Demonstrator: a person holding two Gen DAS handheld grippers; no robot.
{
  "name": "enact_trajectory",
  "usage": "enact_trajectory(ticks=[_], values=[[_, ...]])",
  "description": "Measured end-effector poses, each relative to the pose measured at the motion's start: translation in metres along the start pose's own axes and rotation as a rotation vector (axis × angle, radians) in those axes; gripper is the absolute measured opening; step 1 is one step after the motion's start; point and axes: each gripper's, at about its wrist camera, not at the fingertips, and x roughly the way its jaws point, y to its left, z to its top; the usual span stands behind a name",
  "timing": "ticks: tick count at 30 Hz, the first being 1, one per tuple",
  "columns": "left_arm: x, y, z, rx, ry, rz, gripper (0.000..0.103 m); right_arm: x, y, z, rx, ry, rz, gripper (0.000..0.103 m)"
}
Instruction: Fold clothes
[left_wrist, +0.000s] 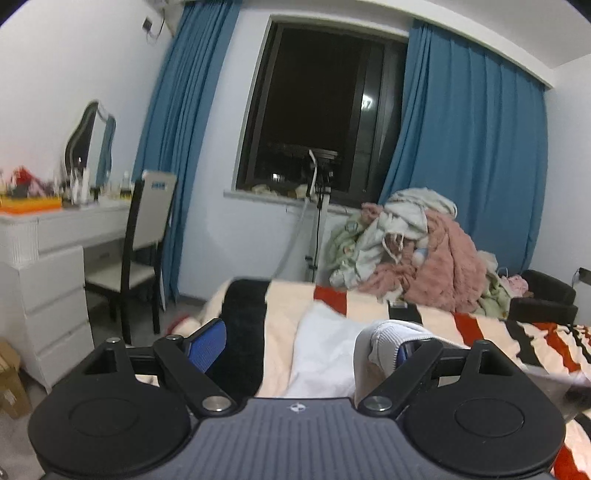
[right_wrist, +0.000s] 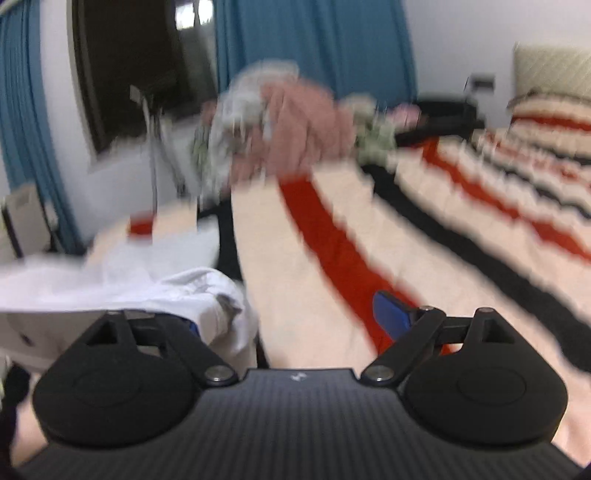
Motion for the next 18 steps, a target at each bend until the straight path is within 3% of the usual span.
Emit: enact_trajectory(ticks=[2, 8, 13, 18], values=[[-0.013, -0.001, 0.013, 0.008, -0.035, 0.003, 0.087, -0.022, 0.007, 0.034, -0.008, -0.106, 0.012, 0.088], [-0.057, -0.022, 0.133, 0.017, -0.297, -0.040, 0.089, -0.103, 0.031, 0.157, -0.052, -0.381, 0.092, 0.088], [-0.104, -0.035, 0.242, 0.038, -0.473, -0.092, 0.091, -0.174, 0.036, 0.234, -0.063, -0.531, 0.167, 0.088], [-0.153, -0.035, 0.323, 0.062, -0.565, -0.152, 0.094, -0.242, 0.041, 0.303, -0.085, -0.663, 0.243, 0.088]])
